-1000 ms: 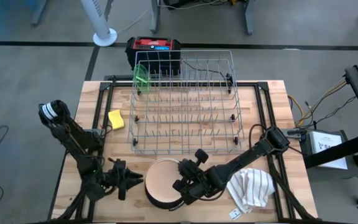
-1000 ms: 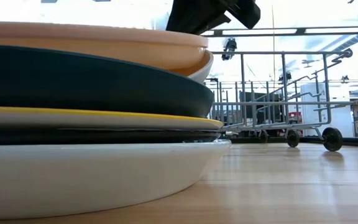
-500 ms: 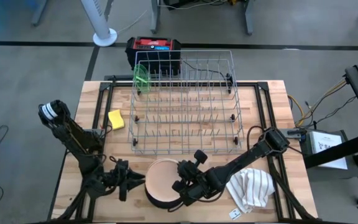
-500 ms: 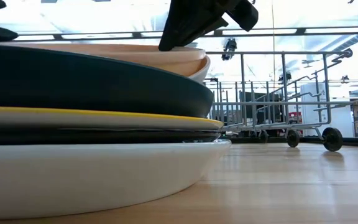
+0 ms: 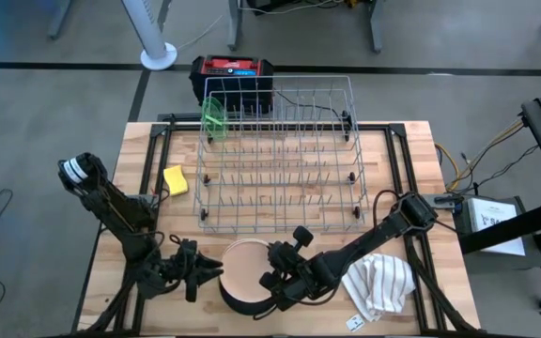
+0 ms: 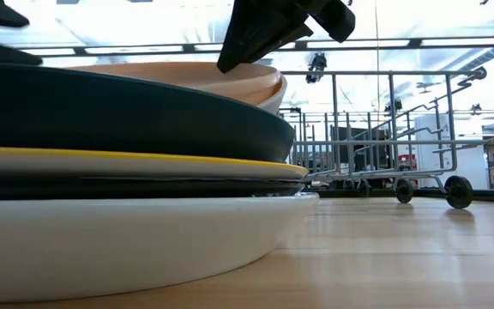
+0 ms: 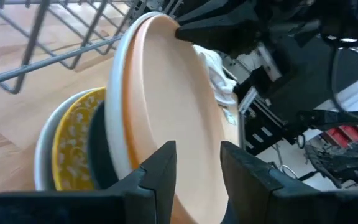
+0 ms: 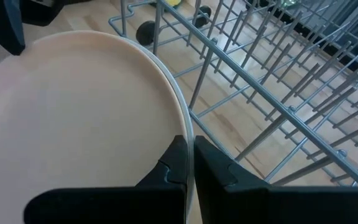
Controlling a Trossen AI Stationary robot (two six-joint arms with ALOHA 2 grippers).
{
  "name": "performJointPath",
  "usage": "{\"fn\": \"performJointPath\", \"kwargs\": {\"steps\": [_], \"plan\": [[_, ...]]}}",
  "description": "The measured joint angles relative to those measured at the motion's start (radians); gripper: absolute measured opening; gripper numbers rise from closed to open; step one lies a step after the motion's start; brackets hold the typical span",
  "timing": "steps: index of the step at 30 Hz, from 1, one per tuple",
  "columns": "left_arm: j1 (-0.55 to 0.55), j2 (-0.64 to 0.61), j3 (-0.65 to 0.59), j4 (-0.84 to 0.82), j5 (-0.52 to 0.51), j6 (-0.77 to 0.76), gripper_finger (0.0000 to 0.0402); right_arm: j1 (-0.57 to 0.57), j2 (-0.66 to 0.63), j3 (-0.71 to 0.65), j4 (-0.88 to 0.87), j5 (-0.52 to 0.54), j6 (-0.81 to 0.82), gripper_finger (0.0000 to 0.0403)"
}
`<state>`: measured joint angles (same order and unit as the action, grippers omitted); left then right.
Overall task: Sort dishes
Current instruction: Put the light pink plate into the dish rack
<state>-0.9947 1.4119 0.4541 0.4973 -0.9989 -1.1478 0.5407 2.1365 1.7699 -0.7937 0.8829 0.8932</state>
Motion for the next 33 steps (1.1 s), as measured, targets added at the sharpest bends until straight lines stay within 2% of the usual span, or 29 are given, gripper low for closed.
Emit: {"fn": "performJointPath", "kwargs": {"steps": [5, 10, 14, 19, 21, 33], "plan": [[0.000, -0.054, 0.013, -0.002, 0.072, 0.058, 0.0115, 0.003, 0.000, 0.000, 0.001, 0.001, -0.002, 0.0000], [-0.002, -0.109, 0.027, -0.067, 0.076, 0.073, 0.0115, 0.005, 0.000, 0.000, 0.001, 0.001, -0.005, 0.0000], [-0.002, -0.160, 0.038, -0.193, 0.076, 0.037, 0.0115, 0.008, 0.000, 0.000, 0.000, 0.002, -0.006, 0.0000], [-0.005, -0.220, 0.074, -0.434, 0.111, -0.090, 0.0115, 0.011, 0.000, 0.000, 0.000, 0.002, -0.007, 0.0000], [-0.005, -0.213, 0.080, -0.473, 0.117, -0.118, 0.0115, 0.012, 0.000, 0.000, 0.000, 0.002, -0.007, 0.0000], [0.017, -0.011, 0.160, -0.410, 0.124, -0.111, 0.0115, 0.013, 0.000, 0.000, 0.008, 0.010, -0.025, 0.0000]]}}
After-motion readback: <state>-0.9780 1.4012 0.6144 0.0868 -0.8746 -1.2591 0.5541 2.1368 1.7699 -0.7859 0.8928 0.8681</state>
